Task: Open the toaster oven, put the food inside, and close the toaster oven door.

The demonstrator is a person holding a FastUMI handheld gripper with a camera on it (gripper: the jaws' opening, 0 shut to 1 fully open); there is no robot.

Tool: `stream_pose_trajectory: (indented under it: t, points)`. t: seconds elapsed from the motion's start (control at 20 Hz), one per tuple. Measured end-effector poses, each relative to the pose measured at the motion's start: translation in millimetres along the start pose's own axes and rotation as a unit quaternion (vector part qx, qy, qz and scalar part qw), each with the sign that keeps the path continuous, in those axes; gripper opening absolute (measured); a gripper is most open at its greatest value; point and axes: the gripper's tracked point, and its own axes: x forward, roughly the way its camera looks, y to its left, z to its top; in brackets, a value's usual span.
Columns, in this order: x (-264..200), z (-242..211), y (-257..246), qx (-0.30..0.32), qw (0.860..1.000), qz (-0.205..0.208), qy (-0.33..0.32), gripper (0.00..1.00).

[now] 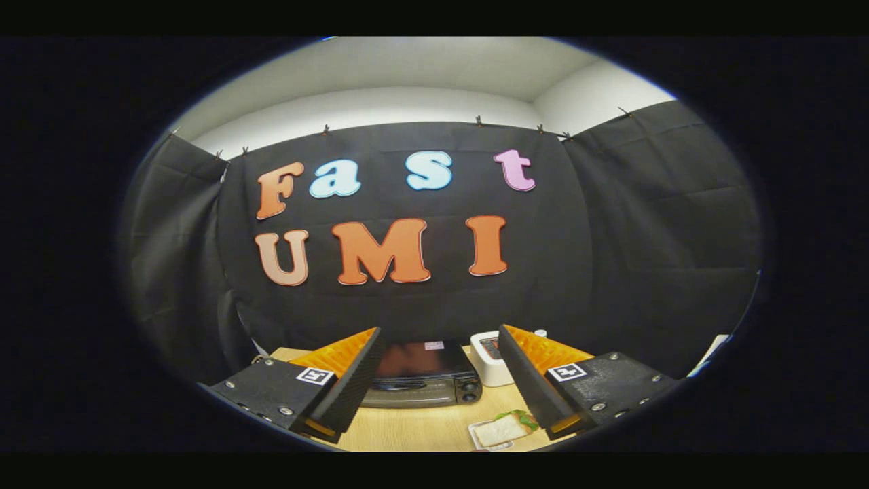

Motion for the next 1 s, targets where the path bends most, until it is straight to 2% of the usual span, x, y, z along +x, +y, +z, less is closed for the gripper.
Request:
stream_pose_trajectory:
  t: [0.55, 1.0]
  points:
    - [-3.2, -0.2, 11.7, -0.013, 1.0, 0.005, 0.001, 0.99]
    - [36.7, -64.2, 52.7, -0.021, 0.998, 0.04, 0.05, 0.99]
